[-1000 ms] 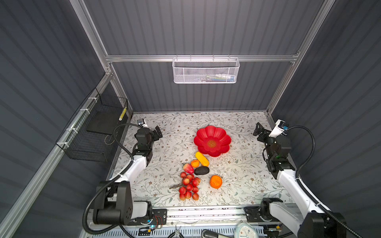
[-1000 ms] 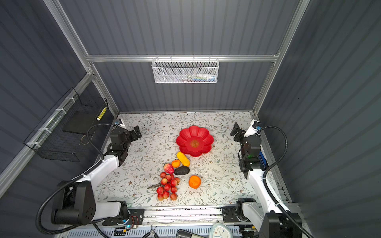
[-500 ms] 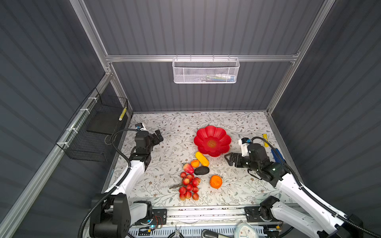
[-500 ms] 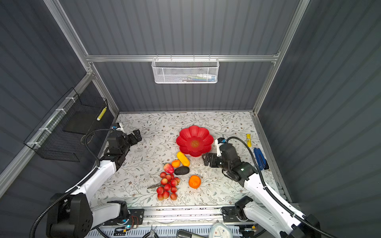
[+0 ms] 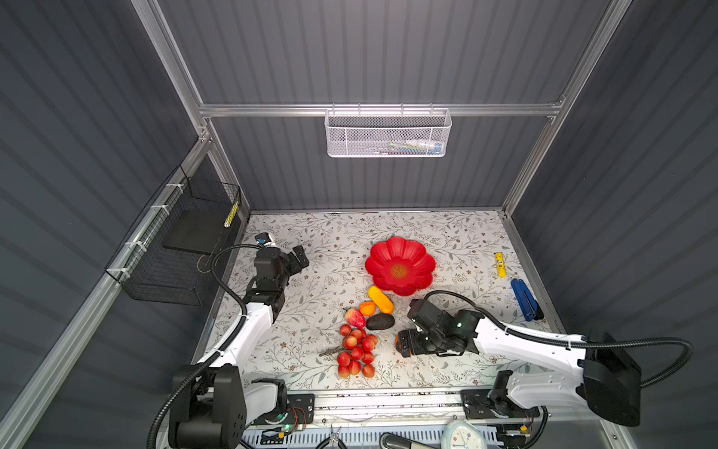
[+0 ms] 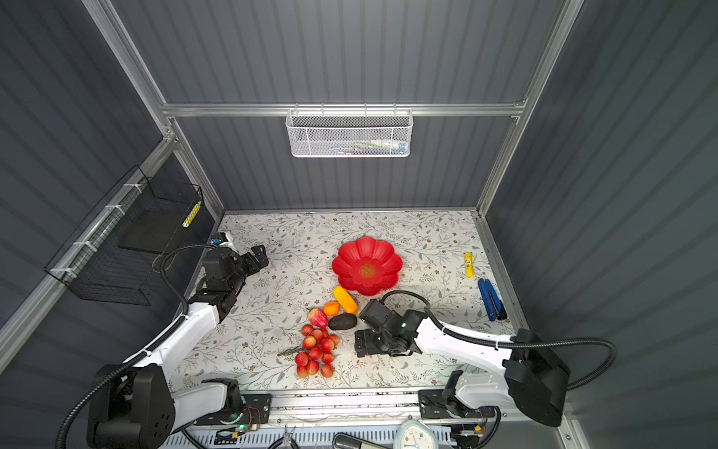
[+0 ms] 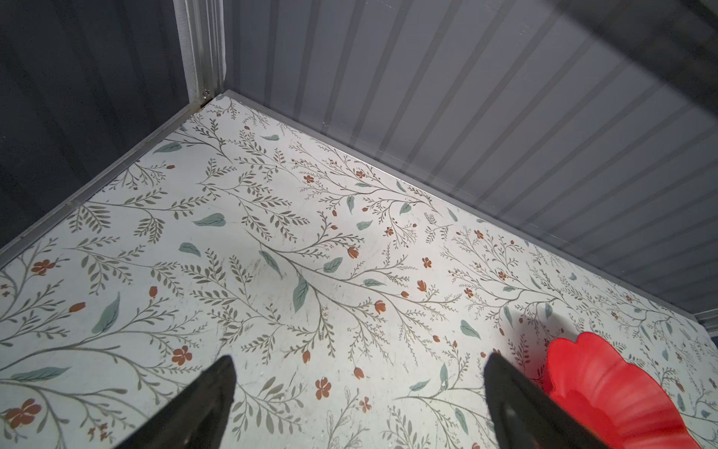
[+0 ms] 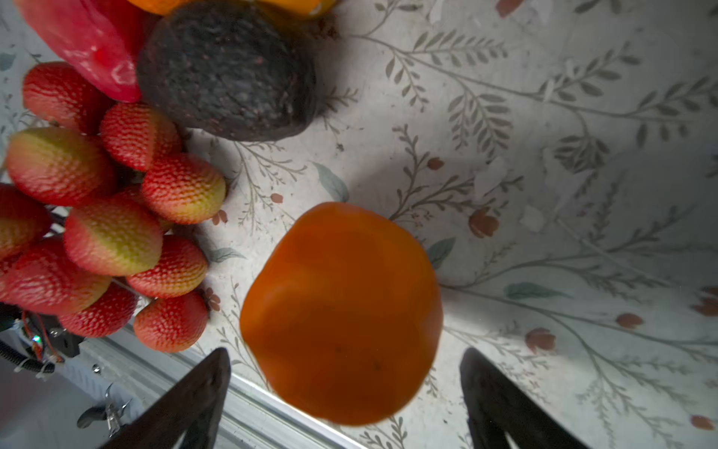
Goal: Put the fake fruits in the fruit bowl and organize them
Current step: 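Release the persimmon into the red bowl while the left gripper reaches for fruit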
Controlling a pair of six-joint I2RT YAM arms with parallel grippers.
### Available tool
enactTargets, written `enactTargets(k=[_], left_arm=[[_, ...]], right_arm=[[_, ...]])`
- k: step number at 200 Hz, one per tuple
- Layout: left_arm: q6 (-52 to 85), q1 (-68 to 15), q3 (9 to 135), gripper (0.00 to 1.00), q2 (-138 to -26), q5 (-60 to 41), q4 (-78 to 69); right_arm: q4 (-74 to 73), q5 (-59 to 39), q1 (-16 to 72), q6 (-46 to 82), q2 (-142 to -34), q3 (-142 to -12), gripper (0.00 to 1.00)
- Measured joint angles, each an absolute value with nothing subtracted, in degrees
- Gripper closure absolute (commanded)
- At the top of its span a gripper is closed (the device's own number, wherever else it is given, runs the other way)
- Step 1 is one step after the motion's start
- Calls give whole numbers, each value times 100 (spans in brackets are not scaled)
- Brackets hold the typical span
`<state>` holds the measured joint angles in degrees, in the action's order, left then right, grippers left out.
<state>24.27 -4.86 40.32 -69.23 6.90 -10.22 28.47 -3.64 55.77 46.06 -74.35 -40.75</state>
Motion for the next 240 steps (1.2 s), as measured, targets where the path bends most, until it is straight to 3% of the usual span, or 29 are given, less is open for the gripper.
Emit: enactTargets(k=[26,63,90,124,156,191,240], left_arm=[[2425,-486,4032,0,-6921,676,-982],[2425,-486,4001,0,-6858,679,-895],[2427,-486,4001,0,-6847,679,-873],[2495,-486,4001,0,-6849,633,-829],[2622,-486,4001,0,-6906,427,-735],[2731,-486,4025,0,-6934,104,-408],[2749,-486,4510,1,-6923,-421,622]], right_arm=[[2681,-224,5577,4613,-7865,-4296,16],[2550,-104,5577,4619,-8088,-4320,37],[2567,34,5577,4654,-7933,-4307,47],[3081,353,5345,4547,-7000,-4399,51],[3361,471,4241,3931,-6521,-5113,53],[3175,506,3336,2936,-7511,-6431,54],[2976,276,2814,1903,-9592,-7870,55]])
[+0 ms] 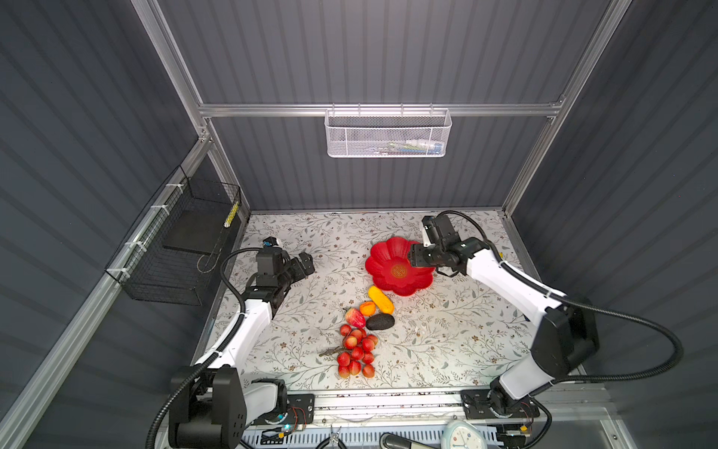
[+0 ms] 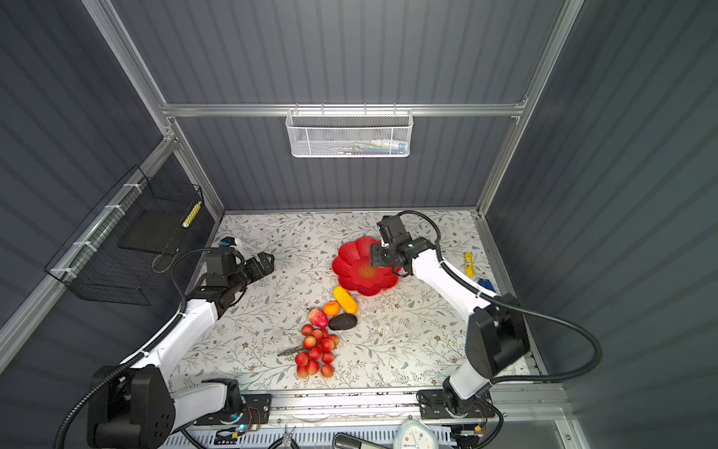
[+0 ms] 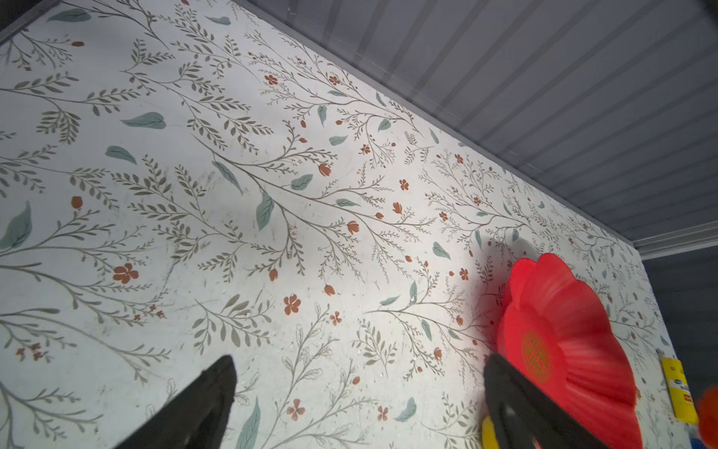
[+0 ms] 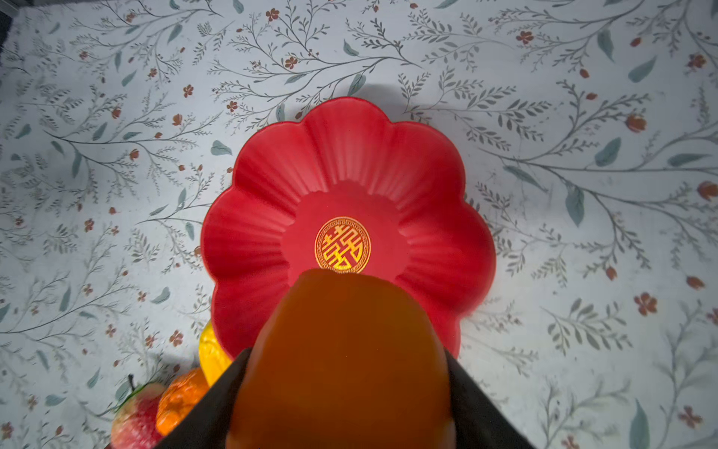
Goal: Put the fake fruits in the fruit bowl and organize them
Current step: 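Release the persimmon into the red bowl while the left gripper reaches for fruit, then grasp the pink peach with the left gripper and place it in the bowl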
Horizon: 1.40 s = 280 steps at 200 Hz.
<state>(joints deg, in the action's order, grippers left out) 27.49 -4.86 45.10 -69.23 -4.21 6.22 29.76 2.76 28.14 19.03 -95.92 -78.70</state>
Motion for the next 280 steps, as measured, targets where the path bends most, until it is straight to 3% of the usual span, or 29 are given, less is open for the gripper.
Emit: enactTargets(k=[57,99,124,150,202,247,280], left_arm=[[2738,-578,4713,2,-6705,-812,1667],[2860,-1192,4595,2,-6698,-858,1868],[2947,-1278,4525,2,-6700,-888,1927],[3168,-1393,4366,2,-6705,-934,1809],[3573,-2331,4165,2,-7192,-882,1601],[3717,-3024,4224,2,-7937,-738,1433],[3791,-3326,4379,12,-8416,-617,1424]], right_arm=[[2982,235,2794,1369,-11052,-8744,55],[2987,237,2773,1271,-11743,-9035,53],[3011,298,2773,1258,-11926,-9087,47],[3015,296,2770,1264,-12051,-9177,32],[2993,202,2740,1341,-11799,-9179,12],[2923,143,2641,1352,-10857,-9166,8],[2644,152,2532,1415,-9821,-8667,7]])
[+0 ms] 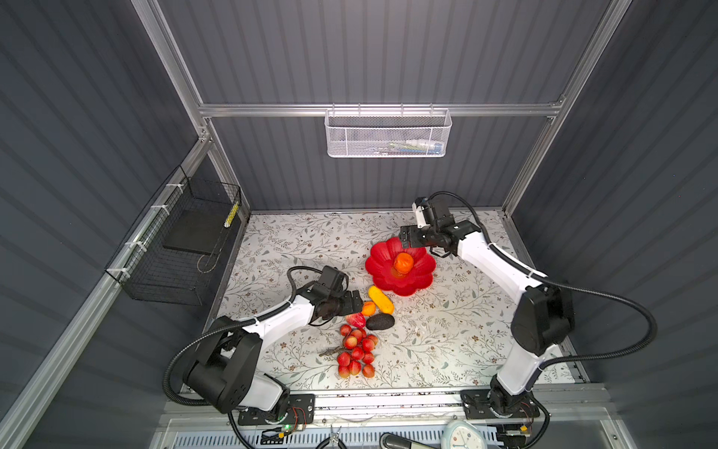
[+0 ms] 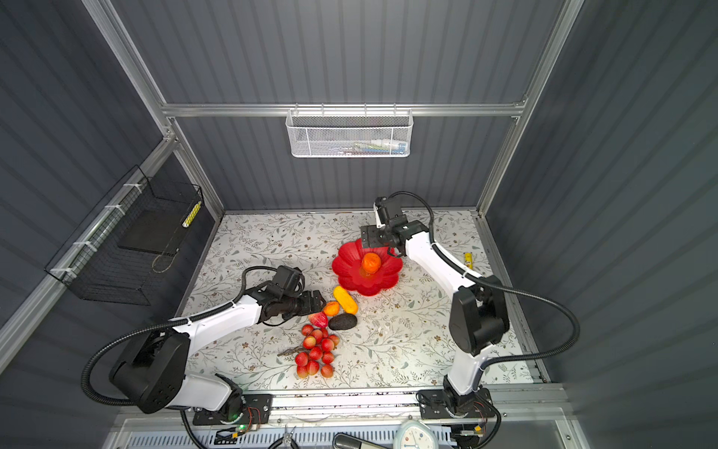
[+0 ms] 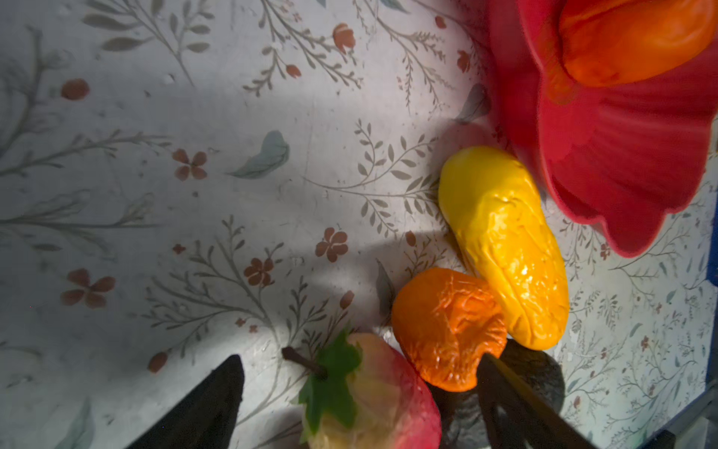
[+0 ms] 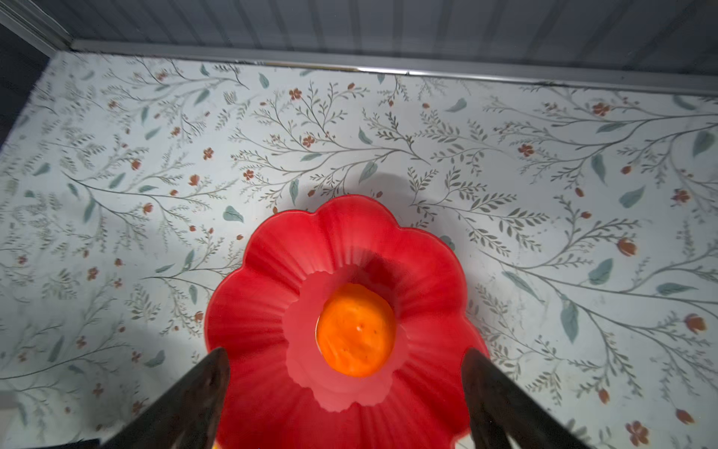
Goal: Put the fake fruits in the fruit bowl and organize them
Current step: 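Grasp the pink peach with the left gripper and place it in the bowl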
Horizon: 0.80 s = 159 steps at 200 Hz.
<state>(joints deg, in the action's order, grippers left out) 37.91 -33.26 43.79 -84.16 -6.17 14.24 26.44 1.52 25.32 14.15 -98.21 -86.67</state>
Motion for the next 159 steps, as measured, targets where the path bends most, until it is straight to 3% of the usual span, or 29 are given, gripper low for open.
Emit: enactTargets(k=[35,55,110,132,159], left_arm=[[3948,-3415,4383,32,-8705,-554,1323],[4034,-3422,4392,36,-8844,-554,1225],[4296,-3448,4392,59,-8849,-414,1109],[4388,-3448,4392,65,-8678,-329,1096],[4338,-3448,4565,65,-8342,-246,1138]], right_arm=[[2399,220,2427,1546,-8672,-7856,6],[2335,333,2392,1610,-8204,-7487,5],[2331,589,2324,1651,-7642,-7032,4],[2294,602,2316,1669,-7620,-6984,3],[2189,596,2300,1728,-7594,-6877,3]])
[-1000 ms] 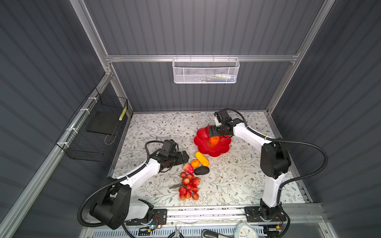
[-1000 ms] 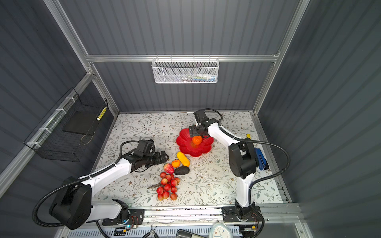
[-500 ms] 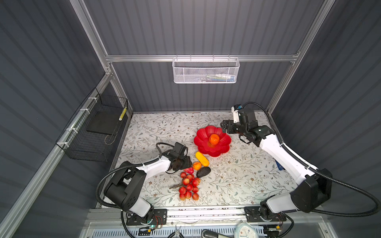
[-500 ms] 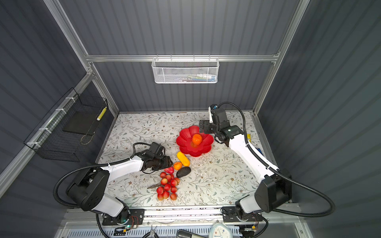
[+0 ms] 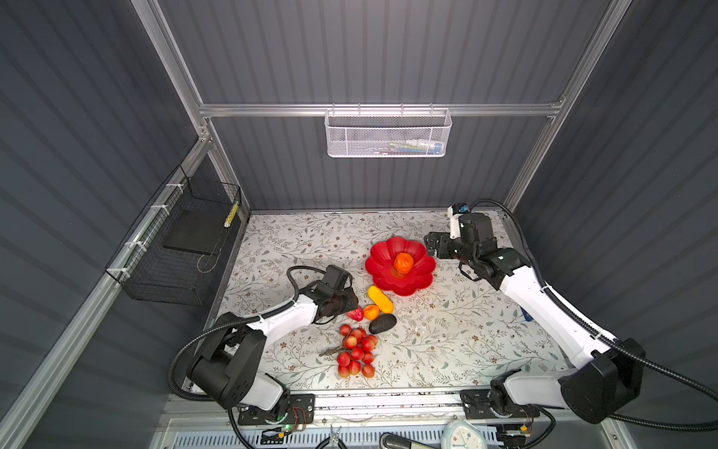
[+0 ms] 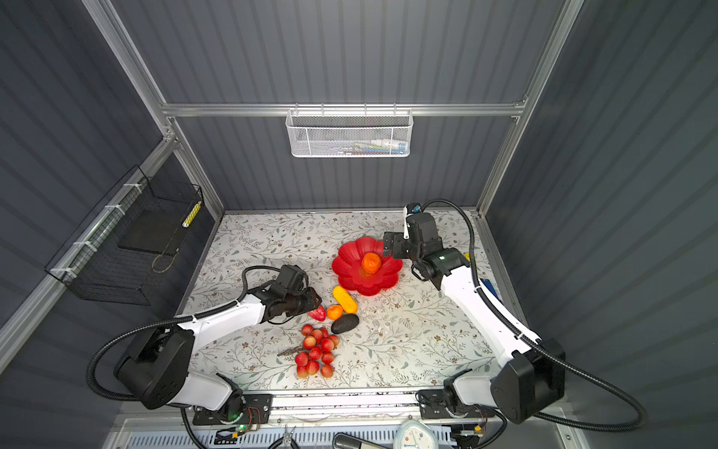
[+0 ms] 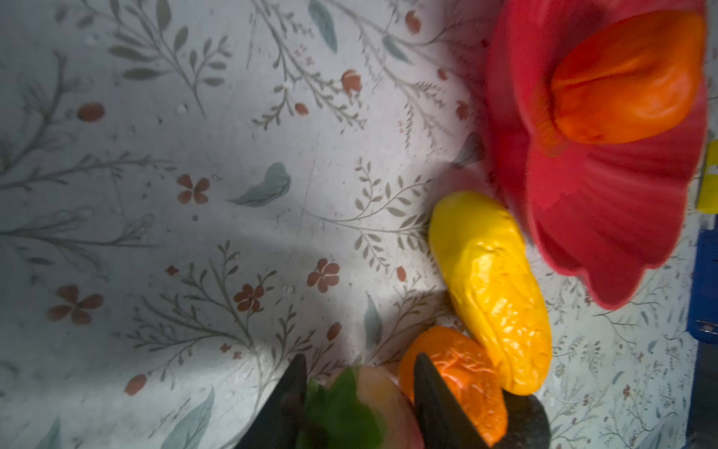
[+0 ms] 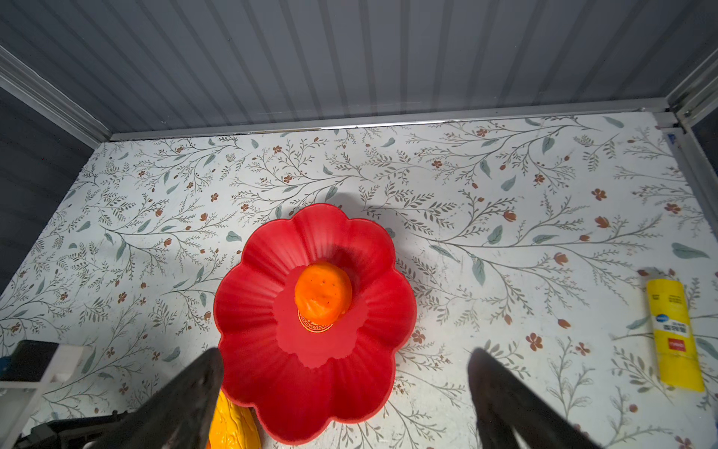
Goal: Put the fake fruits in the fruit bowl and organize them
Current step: 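Grasp the pink peach with the left gripper and place it in the bowl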
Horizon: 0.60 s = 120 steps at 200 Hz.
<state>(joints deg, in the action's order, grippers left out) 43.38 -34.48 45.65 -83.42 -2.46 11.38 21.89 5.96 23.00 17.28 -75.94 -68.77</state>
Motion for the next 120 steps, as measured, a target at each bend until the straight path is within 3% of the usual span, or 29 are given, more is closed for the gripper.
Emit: enactTargets(k=[31,70,120], left_arm=[[3839,-3448,5865,64,-8621,-250,1461],[3118,-3448,7701,63,-9926,-401,1505],[2825,-3448,8691,62,-11636,-733,1592]], right_arm=[[2106,576,2276,1806,-7330,-6617,2],[2104,578,2235,1909,-6698,-6211,2],[2320,582,2226,1953,-5968,-5758,2]])
